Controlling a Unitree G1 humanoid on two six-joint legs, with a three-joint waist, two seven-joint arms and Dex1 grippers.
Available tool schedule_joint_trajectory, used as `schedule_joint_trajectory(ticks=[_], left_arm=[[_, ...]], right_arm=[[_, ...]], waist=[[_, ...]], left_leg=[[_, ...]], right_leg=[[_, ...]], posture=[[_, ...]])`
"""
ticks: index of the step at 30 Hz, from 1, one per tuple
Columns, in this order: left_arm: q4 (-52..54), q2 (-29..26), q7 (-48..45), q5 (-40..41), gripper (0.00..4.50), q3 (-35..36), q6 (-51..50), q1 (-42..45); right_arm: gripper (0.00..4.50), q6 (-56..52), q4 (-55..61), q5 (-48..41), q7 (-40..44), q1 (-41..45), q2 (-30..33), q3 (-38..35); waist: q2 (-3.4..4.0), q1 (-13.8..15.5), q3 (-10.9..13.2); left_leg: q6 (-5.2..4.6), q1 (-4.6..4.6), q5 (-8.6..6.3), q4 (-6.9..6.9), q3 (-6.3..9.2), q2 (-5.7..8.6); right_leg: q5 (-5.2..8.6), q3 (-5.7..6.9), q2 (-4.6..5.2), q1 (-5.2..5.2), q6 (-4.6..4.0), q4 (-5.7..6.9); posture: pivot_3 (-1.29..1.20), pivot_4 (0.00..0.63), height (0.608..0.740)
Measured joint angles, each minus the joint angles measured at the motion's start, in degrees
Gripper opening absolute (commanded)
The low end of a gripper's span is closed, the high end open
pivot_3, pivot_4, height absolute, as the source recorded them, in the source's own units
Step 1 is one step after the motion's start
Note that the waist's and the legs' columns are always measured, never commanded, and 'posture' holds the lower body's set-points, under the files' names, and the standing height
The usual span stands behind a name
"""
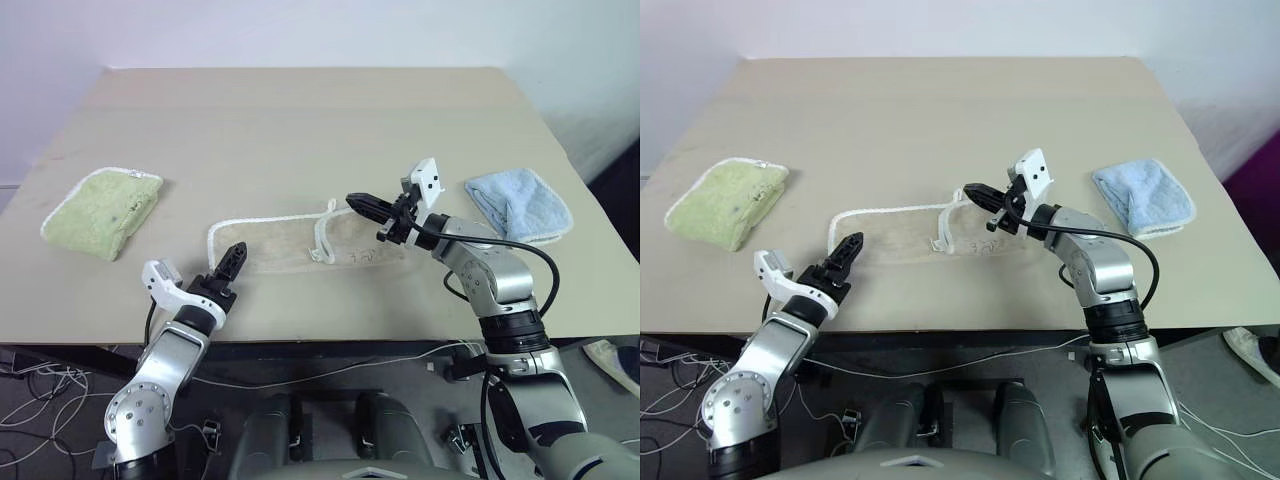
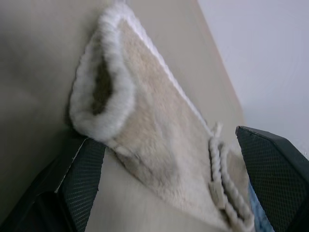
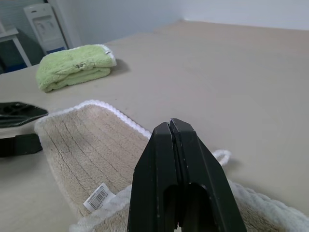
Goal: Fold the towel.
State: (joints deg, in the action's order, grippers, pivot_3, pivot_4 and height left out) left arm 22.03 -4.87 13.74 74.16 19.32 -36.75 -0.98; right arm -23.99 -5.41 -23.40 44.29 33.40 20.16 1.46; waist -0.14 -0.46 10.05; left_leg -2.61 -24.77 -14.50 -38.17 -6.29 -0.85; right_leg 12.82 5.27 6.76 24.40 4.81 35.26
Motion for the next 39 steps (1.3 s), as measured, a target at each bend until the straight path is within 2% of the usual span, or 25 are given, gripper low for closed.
schedule_joint_trajectory(ticks=[1,4,13,15,21,28,31,35,39], left_arm=[[-0.89,0.01,0.7,0.35,4.48,0.21,0.03,1.05],[-2.15,-0.02,1.49,0.74,3.86,0.71,0.21,2.01],[-6.19,-0.21,2.61,0.3,0.63,2.46,2.32,3.42],[-5.79,-0.18,2.53,0.35,0.04,2.44,2.41,3.93],[-6.35,-1.6,1.17,0.08,0.04,3.82,3.89,4.01],[-8.6,-12.19,-5.0,0.08,0.04,11.21,5.78,6.93],[-9.61,-17.47,-9.21,-0.07,0.04,11.97,5.14,8.56],[-9.24,-22.15,-17.13,-2.52,0.04,8.84,3.39,11.94],[-6.46,-23.49,-25.0,-6.52,0.04,0.35,1.17,16.26]], right_arm=[[0.0,0.0,0.38,0.0,-0.38,-0.19,0.0,-0.02],[0.0,-0.01,1.1,0.0,-1.21,-0.76,0.01,-0.17],[0.0,-0.07,1.59,0.04,-2.53,-1.99,0.03,-0.23],[0.0,-0.07,1.67,0.04,-2.65,-1.98,0.02,-0.22],[0.0,-0.03,1.77,0.04,-2.97,-1.98,0.01,-0.22],[0.0,0.04,1.77,0.06,-3.54,-1.98,0.03,-0.25],[0.0,0.09,1.77,0.08,-3.84,-1.98,0.04,-0.36],[0.0,0.25,1.77,0.14,-4.61,-2.11,0.03,-0.77],[0.0,0.42,1.77,0.24,-5.3,-2.57,-0.08,-0.93]], waist=[[0.01,0.05,-0.01],[0.02,-0.01,-0.03],[0.02,-0.22,-0.02],[0.03,-0.2,-0.03],[0.0,-0.29,0.0],[-0.02,-0.3,0.03],[-0.03,-0.14,0.04],[-0.03,-0.12,0.05],[-0.02,-0.2,0.05]], left_leg=[[0.01,0.03,0.0,0.0,0.0,0.0],[0.02,0.09,0.0,0.0,0.0,0.0],[0.02,0.07,-0.01,0.05,-0.01,-0.01],[0.03,0.07,-0.01,0.06,0.0,-0.02],[0.05,0.04,-0.01,0.09,0.0,-0.04],[0.19,-0.1,-0.09,0.1,-0.01,-0.02],[0.21,-0.19,-0.08,0.1,0.0,0.0],[0.25,-0.23,-0.06,0.1,0.0,0.04],[0.41,-0.28,0.03,0.1,-0.03,0.05]], right_leg=[[0.0,0.01,0.0,-0.03,-0.01,0.0],[0.01,0.01,0.0,-0.09,-0.02,-0.01],[0.02,0.0,0.0,-0.03,-0.03,-0.03],[0.02,0.0,0.0,-0.03,-0.04,-0.03],[0.05,0.0,0.0,0.03,-0.09,-0.04],[0.04,0.0,0.02,0.15,-0.09,-0.08],[0.04,0.04,0.03,0.21,-0.1,-0.09],[0.03,0.05,0.01,0.21,-0.11,-0.12],[-0.05,0.06,-0.03,0.25,0.04,-0.12]], posture=[[0.0,0.15,0.74],[0.0,0.15,0.74],[0.0,0.15,0.74],[0.0,0.15,0.74],[0.0,0.15,0.74],[0.0,0.15,0.74],[0.0,0.15,0.74],[0.0,0.15,0.74],[0.0,0.15,0.74]])
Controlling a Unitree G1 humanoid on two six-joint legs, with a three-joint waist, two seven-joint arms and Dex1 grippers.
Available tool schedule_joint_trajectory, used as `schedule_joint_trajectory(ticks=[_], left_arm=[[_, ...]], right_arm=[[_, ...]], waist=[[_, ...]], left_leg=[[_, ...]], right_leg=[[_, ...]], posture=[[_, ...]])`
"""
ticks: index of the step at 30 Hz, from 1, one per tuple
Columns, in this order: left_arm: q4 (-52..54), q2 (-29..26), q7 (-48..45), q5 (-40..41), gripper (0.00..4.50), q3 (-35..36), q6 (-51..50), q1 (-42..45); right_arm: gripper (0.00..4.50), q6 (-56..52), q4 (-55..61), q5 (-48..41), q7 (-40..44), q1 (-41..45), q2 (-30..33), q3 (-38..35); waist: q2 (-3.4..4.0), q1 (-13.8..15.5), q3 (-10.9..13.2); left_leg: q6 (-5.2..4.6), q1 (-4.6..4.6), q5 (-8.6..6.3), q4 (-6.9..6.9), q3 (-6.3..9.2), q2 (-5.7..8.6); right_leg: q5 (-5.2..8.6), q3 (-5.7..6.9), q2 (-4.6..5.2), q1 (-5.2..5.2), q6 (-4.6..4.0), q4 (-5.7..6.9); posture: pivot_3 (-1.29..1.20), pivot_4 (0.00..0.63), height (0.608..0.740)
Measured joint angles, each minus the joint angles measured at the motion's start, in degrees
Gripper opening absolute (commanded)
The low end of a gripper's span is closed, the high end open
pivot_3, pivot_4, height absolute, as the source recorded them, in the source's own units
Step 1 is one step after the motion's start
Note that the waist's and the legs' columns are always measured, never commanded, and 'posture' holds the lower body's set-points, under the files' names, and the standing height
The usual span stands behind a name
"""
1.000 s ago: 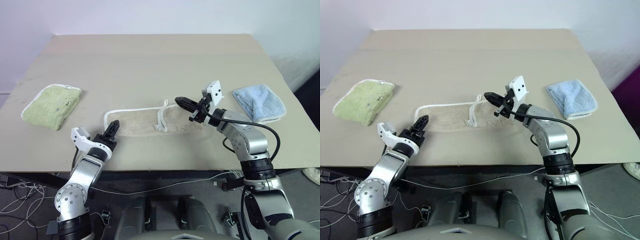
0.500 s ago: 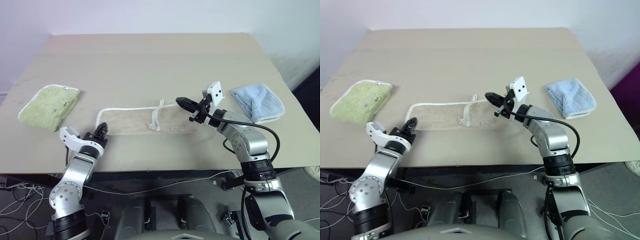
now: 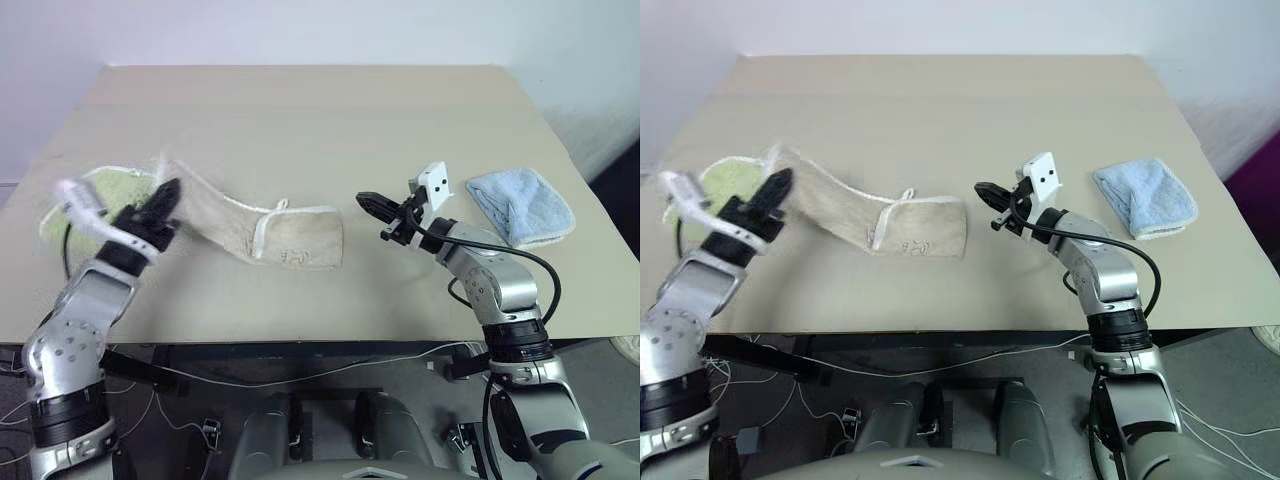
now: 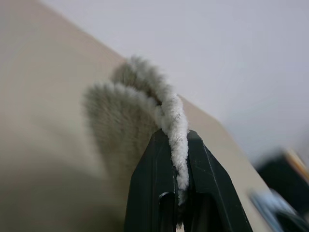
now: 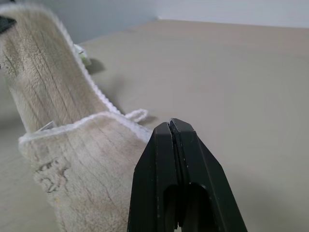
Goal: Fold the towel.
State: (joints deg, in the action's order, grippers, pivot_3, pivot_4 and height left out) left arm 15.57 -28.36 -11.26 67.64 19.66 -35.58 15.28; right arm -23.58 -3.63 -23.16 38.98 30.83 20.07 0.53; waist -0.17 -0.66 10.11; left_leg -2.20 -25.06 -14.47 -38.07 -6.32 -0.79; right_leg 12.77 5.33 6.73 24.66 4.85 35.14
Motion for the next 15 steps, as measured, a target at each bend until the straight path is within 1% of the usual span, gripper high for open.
schedule_joint_trajectory(ticks=[4,7,9,12,13,15], left_arm=[[2.78,-0.17,-6.17,-5.58,0.04,-9.73,-1.51,4.58],[3.01,-0.1,-9.42,-12.74,0.04,-18.02,-1.81,7.91],[2.8,0.4,-10.92,-16.64,0.04,-21.84,-2.11,8.62],[0.74,-0.43,-12.63,-23.33,0.04,-27.43,-2.92,9.91],[-0.83,-0.95,-12.96,-26.74,0.04,-29.98,-3.4,10.23],[-3.22,-0.99,-13.25,-30.46,0.04,-32.3,-4.12,10.16]], right_arm=[[0.0,0.32,0.01,0.41,-0.92,-0.46,-0.16,-0.26],[0.0,0.34,0.08,0.49,-1.58,-1.43,-0.45,-0.47],[0.0,0.35,0.18,0.49,-1.83,-1.77,-0.5,-0.48],[0.0,0.35,0.88,0.49,-2.51,-2.48,-0.49,-0.87],[0.0,0.35,1.36,0.48,-2.72,-2.74,-0.49,-0.98],[0.0,0.34,1.62,0.48,-2.91,-2.94,-0.48,-1.15]], waist=[[0.01,-0.07,0.0],[0.01,-0.05,0.01],[0.02,-0.14,0.02],[0.03,-0.05,0.03],[0.04,-0.04,0.03],[0.02,-0.04,0.04]], left_leg=[[0.14,-0.01,0.11,0.02,-0.01,-0.01],[0.01,-0.01,0.21,0.02,-0.04,-0.01],[0.0,-0.01,0.22,0.02,-0.04,-0.03],[0.01,-0.01,0.23,0.02,-0.03,-0.06],[0.0,-0.01,0.23,0.02,-0.03,-0.07],[-0.01,-0.03,0.23,0.02,-0.03,-0.07]], right_leg=[[-0.02,0.0,-0.08,0.01,0.04,0.01],[-0.02,0.01,-0.12,0.01,0.05,0.02],[-0.02,-0.01,-0.14,0.02,0.05,0.02],[-0.01,-0.01,-0.2,0.03,0.06,0.04],[-0.01,0.0,-0.2,0.03,0.06,0.04],[-0.01,0.0,-0.2,0.06,0.06,0.04]], posture=[[0.0,0.15,0.74],[0.0,0.15,0.74],[0.0,0.15,0.74],[0.0,0.15,0.74],[0.0,0.15,0.74],[0.0,0.15,0.74]])
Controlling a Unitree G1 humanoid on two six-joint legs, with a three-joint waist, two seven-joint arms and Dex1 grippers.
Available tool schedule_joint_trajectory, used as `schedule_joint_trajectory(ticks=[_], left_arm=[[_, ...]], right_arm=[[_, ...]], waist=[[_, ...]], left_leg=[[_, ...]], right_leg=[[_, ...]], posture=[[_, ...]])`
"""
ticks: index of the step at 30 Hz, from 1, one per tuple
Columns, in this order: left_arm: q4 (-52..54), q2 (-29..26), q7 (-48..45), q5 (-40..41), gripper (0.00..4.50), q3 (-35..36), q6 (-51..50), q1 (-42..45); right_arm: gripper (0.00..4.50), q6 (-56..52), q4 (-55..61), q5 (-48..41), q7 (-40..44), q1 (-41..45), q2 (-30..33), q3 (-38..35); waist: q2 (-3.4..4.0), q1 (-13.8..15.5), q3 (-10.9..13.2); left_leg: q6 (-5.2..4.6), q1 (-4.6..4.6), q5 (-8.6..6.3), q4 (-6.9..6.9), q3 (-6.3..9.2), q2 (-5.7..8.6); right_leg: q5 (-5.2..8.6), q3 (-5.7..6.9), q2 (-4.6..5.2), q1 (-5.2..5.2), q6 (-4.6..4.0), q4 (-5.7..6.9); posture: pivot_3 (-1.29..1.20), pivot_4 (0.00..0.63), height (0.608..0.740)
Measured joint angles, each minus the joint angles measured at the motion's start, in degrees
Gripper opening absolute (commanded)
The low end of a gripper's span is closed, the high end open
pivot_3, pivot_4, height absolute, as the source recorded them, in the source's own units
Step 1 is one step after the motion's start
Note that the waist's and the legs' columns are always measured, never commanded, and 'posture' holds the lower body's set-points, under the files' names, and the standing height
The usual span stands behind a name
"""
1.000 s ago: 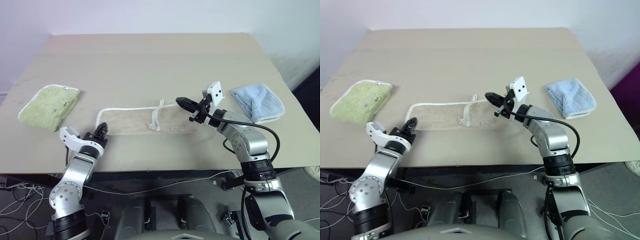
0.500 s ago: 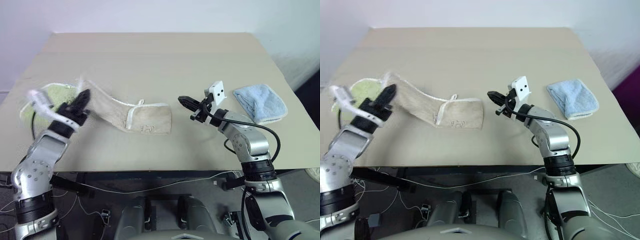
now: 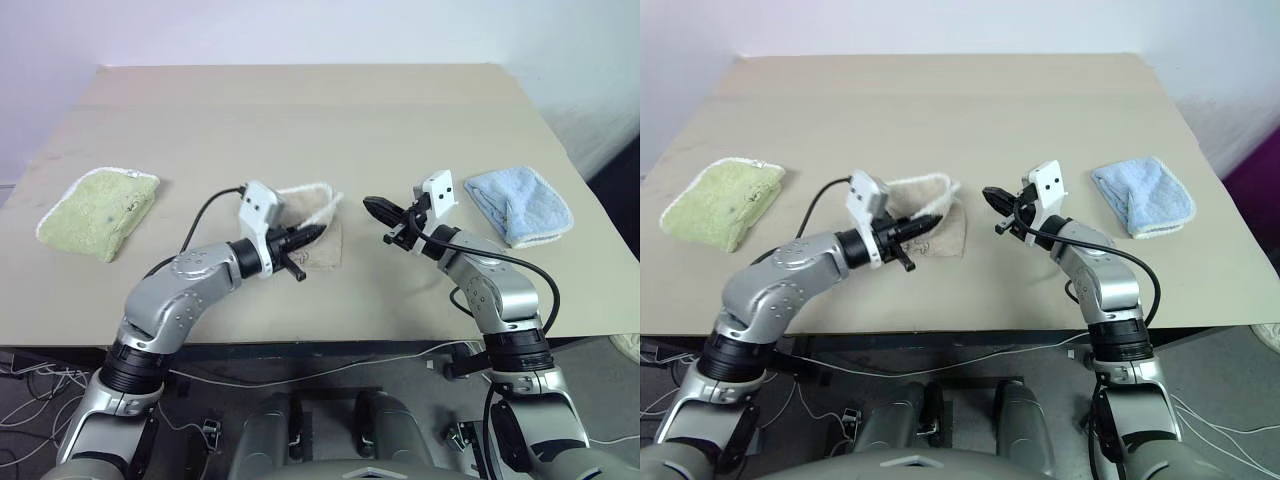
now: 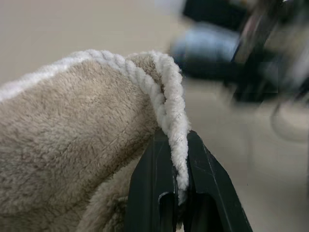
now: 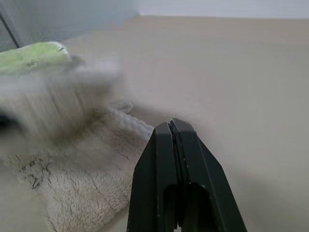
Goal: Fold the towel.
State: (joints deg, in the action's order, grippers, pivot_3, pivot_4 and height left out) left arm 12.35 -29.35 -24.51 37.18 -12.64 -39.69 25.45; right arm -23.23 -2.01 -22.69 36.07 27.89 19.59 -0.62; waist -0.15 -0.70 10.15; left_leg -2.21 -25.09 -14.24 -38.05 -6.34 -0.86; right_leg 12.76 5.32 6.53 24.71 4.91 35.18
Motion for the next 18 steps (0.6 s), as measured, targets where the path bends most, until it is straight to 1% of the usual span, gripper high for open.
schedule_joint_trajectory(ticks=[3,6,10,12,15,17,18], left_arm=[[-2.18,0.23,-0.32,-4.66,0.04,-0.86,-0.02,-0.02],[-2.62,0.96,-0.88,-7.19,0.04,-0.88,0.04,-0.03],[-2.59,3.89,-1.97,-7.15,1.04,0.82,-0.24,-1.03],[-1.82,6.13,-2.92,-3.88,1.78,3.84,-1.27,-1.68],[0.84,8.16,-3.64,0.97,2.77,8.24,-2.78,-2.17],[2.52,8.94,-3.65,3.83,3.38,10.96,-4.0,-2.26],[3.28,9.25,-3.55,5.35,3.79,12.44,-4.72,-2.51]], right_arm=[[0.0,0.0,0.42,0.0,-0.22,-0.58,0.01,-0.19],[0.0,0.0,0.71,0.0,-0.26,-0.72,0.03,-0.24],[0.0,0.01,0.75,0.1,-0.26,-0.71,0.02,-0.22],[0.0,0.01,0.75,0.13,-0.24,-0.7,0.01,-0.18],[0.0,0.01,0.75,0.18,-0.2,-0.69,0.02,-0.16],[0.0,0.01,0.75,0.26,-0.18,-0.67,0.01,-0.1],[0.0,0.01,0.76,0.35,-0.15,-0.67,0.02,-0.04]], waist=[[0.0,0.0,0.0],[0.0,0.01,0.0],[-0.01,0.05,0.0],[-0.01,0.05,0.0],[-0.01,0.02,0.0],[-0.01,0.03,0.0],[-0.01,0.02,0.0]], left_leg=[[0.0,-0.14,0.01,0.0,0.02,-0.01],[0.01,-0.17,0.02,-0.02,0.02,-0.01],[0.01,-0.18,0.02,-0.04,0.03,-0.01],[0.01,-0.19,0.03,-0.05,0.05,-0.02],[0.01,-0.18,0.03,-0.07,0.05,-0.02],[0.01,-0.18,0.04,-0.08,0.05,-0.01],[0.01,-0.18,0.04,-0.08,0.05,-0.01]], right_leg=[[0.0,0.0,0.0,0.14,0.0,0.02],[-0.01,0.0,0.01,0.16,0.01,0.03],[-0.01,0.0,0.02,0.16,0.01,0.03],[-0.01,0.0,0.03,0.16,0.01,0.04],[-0.01,0.0,0.03,0.15,0.02,0.06],[-0.01,0.0,0.03,0.14,0.02,0.07],[-0.01,0.0,0.02,0.14,0.02,0.07]], posture=[[0.0,0.15,0.74],[0.0,0.15,0.74],[0.0,0.15,0.74],[0.0,0.15,0.74],[0.0,0.15,0.74],[0.0,0.15,0.74],[0.0,0.15,0.74]])
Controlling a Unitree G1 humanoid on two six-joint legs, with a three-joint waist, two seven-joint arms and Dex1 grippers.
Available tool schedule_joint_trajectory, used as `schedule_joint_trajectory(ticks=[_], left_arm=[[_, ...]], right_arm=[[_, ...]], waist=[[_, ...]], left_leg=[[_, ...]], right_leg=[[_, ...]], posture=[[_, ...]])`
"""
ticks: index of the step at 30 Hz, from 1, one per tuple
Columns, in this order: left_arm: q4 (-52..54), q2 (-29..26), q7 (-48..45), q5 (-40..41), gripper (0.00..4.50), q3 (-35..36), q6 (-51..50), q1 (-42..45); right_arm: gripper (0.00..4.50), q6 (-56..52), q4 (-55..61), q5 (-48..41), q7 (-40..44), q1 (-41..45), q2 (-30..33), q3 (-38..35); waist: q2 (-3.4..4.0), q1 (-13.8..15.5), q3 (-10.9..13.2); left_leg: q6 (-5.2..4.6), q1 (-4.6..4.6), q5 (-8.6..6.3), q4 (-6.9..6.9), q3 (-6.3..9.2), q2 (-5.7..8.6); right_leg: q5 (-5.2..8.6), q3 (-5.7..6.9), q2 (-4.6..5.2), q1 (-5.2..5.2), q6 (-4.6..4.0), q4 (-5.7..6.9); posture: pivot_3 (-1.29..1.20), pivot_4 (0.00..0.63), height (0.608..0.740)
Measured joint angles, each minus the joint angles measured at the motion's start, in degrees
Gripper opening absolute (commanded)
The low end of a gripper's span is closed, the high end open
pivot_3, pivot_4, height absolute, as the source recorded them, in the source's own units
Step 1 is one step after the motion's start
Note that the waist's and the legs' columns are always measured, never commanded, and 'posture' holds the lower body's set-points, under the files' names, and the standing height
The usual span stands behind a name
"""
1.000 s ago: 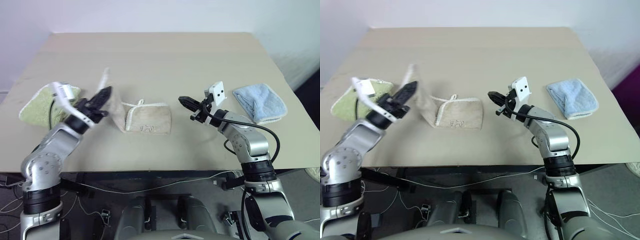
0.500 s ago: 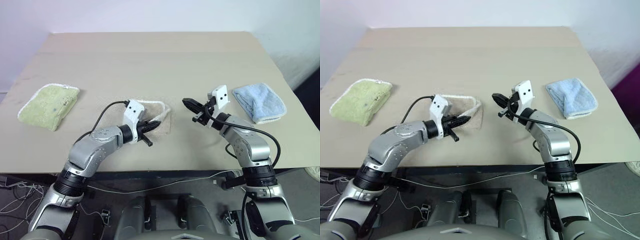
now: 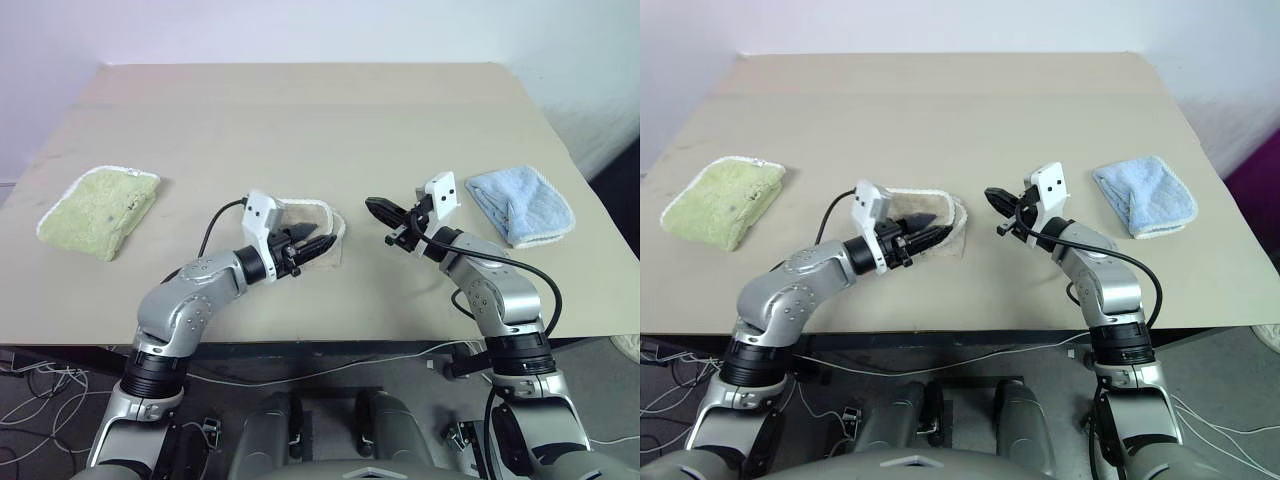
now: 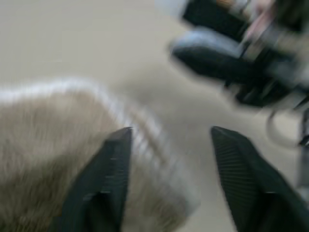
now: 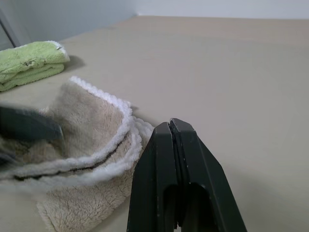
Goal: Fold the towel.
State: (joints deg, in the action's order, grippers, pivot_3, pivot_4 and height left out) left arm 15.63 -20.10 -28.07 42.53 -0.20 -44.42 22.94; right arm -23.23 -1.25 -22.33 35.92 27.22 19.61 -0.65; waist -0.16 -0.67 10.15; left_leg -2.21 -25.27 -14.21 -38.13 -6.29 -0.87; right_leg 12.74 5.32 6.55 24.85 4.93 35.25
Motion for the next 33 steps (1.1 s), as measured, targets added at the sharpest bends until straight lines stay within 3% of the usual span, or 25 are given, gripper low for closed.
schedule_joint_trajectory(ticks=[2,6,10,19,28,33], left_arm=[[1.41,0.11,0.31,2.71,4.43,2.47,-1.14,-1.1],[0.86,-0.48,2.91,3.2,4.26,6.81,-0.89,-2.25],[-4.93,-4.48,3.82,-6.06,3.08,7.45,5.75,-2.35],[-12.6,-1.87,-0.3,-12.93,0.03,4.19,14.05,0.8],[-22.94,-3.47,-3.95,-28.66,0.03,-7.55,24.82,2.02],[-23.92,-1.34,-4.48,-28.87,0.03,-5.69,28.53,0.66]], right_arm=[[0.0,-0.03,0.03,0.15,0.07,0.0,0.05,0.06],[0.0,-0.34,1.3,0.09,0.2,0.06,0.18,0.09],[0.0,-2.27,3.14,-0.21,0.2,1.07,-0.37,1.0],[0.0,-3.62,-0.5,1.94,0.07,7.41,-7.02,7.75],[0.0,-1.31,-15.36,9.56,-0.16,7.28,-9.54,13.47],[0.0,2.22,-15.62,10.41,0.5,5.89,-9.62,13.3]], waist=[[0.0,-0.02,0.0],[0.0,0.06,0.0],[0.0,0.0,0.0],[-0.02,0.07,-0.01],[-0.01,-0.13,-0.11],[0.01,-0.08,-0.16]], left_leg=[[0.0,0.0,0.0,0.0,0.0,0.0],[0.01,0.01,0.01,-0.03,0.02,0.0],[0.01,0.01,0.01,-0.02,0.01,0.01],[0.03,-0.01,0.02,-0.05,0.01,0.02],[0.03,0.11,0.02,-0.03,-0.03,0.01],[-0.01,0.44,-0.04,0.01,0.0,0.0]], right_leg=[[0.0,0.0,0.0,0.0,0.0,0.01],[0.0,0.01,-0.02,-0.02,0.0,0.04],[0.0,0.03,-0.04,-0.01,0.0,0.04],[0.0,0.05,-0.02,-0.02,0.0,0.04],[0.0,0.05,-0.03,-0.1,0.0,0.06],[0.0,0.04,0.05,-0.38,-0.01,0.05]], posture=[[0.0,0.15,0.74],[0.0,0.15,0.74],[0.0,0.15,0.74],[0.0,0.15,0.74],[0.0,0.15,0.74],[0.0,0.15,0.74]])
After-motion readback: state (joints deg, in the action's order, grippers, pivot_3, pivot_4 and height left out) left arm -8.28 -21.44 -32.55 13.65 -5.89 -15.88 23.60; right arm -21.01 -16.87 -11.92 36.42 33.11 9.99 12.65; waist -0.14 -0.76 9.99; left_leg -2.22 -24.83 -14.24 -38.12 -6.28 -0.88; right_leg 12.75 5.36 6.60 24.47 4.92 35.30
